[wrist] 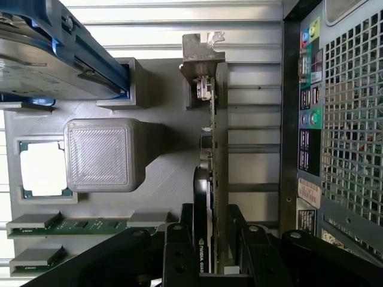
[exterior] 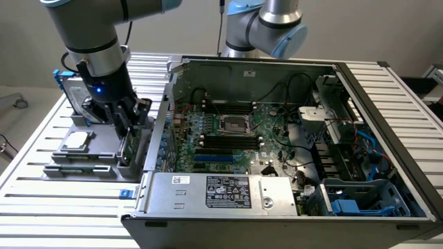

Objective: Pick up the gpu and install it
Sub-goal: 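Pick up the gpu and move the gpu toward the slot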

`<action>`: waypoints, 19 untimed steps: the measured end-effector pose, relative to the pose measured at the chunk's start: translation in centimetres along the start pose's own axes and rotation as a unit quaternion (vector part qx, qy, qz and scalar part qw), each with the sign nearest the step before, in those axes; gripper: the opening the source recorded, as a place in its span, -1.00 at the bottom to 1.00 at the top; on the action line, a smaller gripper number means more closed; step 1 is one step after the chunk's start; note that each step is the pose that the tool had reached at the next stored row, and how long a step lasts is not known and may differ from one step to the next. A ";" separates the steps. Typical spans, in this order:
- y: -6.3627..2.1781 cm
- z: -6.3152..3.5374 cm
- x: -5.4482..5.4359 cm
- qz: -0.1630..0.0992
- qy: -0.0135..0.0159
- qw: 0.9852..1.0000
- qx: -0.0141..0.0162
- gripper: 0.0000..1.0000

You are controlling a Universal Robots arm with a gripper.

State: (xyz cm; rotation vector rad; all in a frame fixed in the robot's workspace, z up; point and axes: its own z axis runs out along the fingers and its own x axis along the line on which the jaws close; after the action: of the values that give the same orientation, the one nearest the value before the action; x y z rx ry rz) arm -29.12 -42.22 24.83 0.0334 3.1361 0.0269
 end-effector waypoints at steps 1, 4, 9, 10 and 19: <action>0.01 0.08 0.0 0.000 -0.001 1.000 0.000 -0.28; 0.07 0.20 0.0 0.000 -0.001 1.000 0.000 -0.28; 0.34 0.56 0.2 0.000 -0.001 1.000 0.000 -0.28; 0.40 0.63 0.3 0.000 -0.001 1.000 0.000 -0.28; 0.49 0.90 0.4 0.000 -0.007 1.000 0.004 -0.28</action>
State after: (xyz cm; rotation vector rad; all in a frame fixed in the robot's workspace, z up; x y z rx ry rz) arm -29.51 -41.71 23.94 0.0335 3.1230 0.0151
